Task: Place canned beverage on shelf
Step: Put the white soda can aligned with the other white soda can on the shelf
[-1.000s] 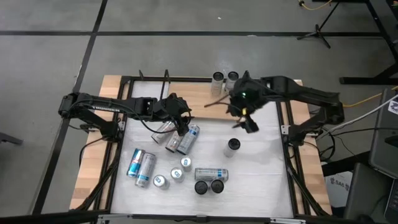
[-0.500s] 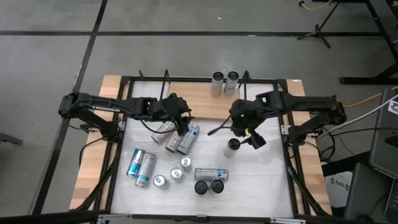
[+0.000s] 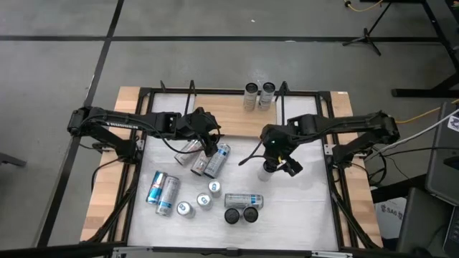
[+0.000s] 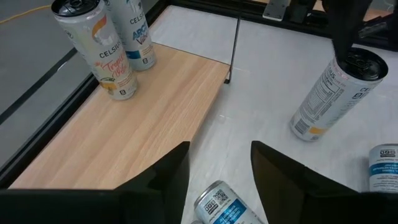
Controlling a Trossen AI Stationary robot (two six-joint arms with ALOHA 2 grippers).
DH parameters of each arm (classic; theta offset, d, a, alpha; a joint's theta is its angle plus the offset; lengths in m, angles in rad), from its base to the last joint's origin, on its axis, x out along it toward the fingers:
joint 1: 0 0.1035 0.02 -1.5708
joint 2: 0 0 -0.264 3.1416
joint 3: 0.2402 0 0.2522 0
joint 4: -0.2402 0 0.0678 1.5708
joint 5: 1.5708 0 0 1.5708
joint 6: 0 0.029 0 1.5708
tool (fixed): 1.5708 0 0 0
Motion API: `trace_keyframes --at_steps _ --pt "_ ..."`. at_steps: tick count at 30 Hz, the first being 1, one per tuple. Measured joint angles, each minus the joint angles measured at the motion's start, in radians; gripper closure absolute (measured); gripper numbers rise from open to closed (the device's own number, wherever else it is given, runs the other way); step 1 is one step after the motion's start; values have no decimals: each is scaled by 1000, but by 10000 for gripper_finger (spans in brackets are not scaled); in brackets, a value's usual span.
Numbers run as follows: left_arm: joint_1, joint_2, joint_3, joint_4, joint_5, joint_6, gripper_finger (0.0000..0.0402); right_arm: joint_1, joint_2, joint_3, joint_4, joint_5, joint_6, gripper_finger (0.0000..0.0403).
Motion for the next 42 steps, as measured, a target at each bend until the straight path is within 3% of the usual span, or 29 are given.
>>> trace_keyframes --at_steps 33,42 --pt "0 0 0 0 -2 0 241 13 7 -106 96 1 -49 91" --pt "0 0 0 0 -2 0 241 13 7 -106 97 0 -48 146"
